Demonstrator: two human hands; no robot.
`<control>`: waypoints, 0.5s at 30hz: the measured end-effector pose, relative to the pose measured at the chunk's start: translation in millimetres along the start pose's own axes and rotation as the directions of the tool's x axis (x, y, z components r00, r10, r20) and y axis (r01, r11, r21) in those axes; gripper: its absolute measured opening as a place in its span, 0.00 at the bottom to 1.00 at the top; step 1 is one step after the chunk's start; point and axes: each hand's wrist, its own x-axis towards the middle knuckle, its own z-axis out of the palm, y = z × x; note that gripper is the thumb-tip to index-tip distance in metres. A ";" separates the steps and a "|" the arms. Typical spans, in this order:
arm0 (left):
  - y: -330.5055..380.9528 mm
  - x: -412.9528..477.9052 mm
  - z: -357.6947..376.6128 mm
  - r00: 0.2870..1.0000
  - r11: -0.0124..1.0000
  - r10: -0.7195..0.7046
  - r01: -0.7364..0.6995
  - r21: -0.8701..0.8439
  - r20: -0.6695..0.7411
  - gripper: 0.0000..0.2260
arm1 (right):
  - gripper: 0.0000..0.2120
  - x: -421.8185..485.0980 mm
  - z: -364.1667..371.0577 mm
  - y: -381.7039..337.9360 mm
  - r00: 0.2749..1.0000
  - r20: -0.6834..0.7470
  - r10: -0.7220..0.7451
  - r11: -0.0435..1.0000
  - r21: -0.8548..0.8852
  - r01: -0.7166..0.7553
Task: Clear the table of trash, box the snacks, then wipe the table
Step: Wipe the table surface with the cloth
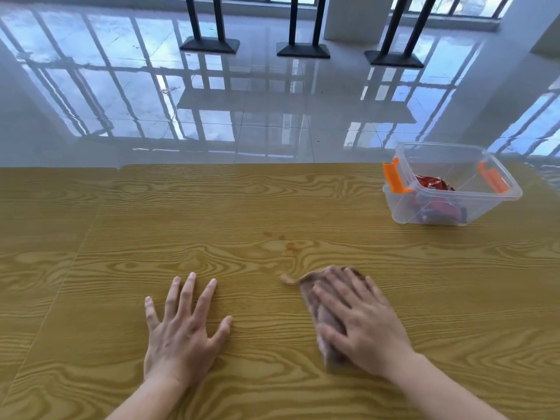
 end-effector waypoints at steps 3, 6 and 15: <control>0.0 0.4 0.5 1.000 1.000 -0.003 0.003 0.012 0.003 0.34 | 0.34 47.4 -17.4 21.1 0.930 -0.003 0.368 0.929 0.054 -0.367; -0.3 0.6 1.2 1.000 1.000 -0.002 0.002 0.008 0.005 0.34 | 0.35 80.7 -25.8 -8.4 0.878 0.043 0.477 0.873 0.094 -0.479; -2.6 0.5 3.6 1.000 1.000 0.002 -0.002 0.005 0.005 0.34 | 0.35 5.0 1.7 -32.8 0.995 -0.050 0.092 0.996 -0.003 -0.092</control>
